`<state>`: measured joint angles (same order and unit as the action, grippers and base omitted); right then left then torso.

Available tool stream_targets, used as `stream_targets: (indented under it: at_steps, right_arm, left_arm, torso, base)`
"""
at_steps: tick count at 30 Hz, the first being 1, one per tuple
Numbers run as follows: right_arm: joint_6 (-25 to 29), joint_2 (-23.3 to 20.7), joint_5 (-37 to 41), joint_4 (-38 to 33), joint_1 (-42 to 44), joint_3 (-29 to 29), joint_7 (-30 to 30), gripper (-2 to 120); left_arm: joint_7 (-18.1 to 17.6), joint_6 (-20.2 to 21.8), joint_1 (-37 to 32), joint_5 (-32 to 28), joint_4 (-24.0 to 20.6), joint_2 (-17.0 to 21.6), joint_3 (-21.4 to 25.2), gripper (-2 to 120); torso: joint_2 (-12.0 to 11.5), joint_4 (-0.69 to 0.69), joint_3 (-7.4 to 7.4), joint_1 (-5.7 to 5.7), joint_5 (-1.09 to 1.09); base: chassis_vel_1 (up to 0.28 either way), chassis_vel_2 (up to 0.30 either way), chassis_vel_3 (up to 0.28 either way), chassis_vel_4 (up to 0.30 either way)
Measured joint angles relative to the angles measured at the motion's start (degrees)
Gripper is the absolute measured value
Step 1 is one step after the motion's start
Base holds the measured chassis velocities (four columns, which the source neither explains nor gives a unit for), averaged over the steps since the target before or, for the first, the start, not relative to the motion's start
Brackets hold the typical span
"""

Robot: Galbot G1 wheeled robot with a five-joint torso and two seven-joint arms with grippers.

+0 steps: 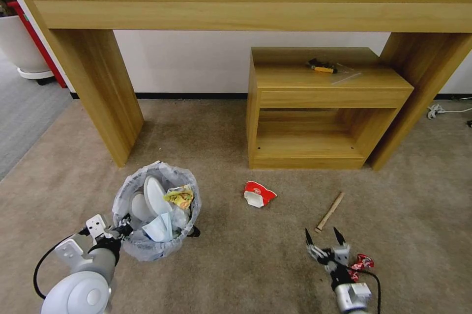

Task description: Pick up the trash bin and place the garbage on the floor into it.

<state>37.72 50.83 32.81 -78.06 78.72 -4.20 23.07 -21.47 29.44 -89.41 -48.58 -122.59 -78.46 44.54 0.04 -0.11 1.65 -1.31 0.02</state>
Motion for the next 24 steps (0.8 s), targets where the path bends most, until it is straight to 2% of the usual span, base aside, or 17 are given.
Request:
stream_targets:
  at_steps: [4,15,18,24]
  right_arm:
    - [0.3,0.0,1.2,1.6,2.2,2.1,-0.2,100]
    - [-0.8,2.0,0.7,1.5,4.4,5.5,4.0,100]
    - [-1.1,2.6,0.3,1.3,4.1,6.4,4.8,100]
    - [-1.1,2.8,0.2,0.8,4.5,7.0,5.1,100]
  left_arm:
    - [-0.1,0.0,0.3,-0.7,0.9,1.1,1.0,0]
    - [-0.4,0.4,-0.9,-1.0,1.9,2.5,3.2,0]
    - [-0.3,0.2,-1.9,-2.1,2.4,3.3,6.1,0]
    - [0.0,0.0,-2.8,-2.4,2.1,2.9,6.8,0]
  torso:
    - [0.0,-0.01,0.00,0.00,-0.01]
    - [0.0,0.00,0.00,0.00,-0.01]
    - [0.0,0.00,0.00,0.00,-0.01]
    - [0.0,0.01,0.00,0.00,-0.01]
  base:
    - [0.000,0.000,0.000,0.000]
    - [0.000,0.000,0.000,0.000]
    - [0.000,0.000,0.000,0.000]
    - [0.000,0.000,0.000,0.000]
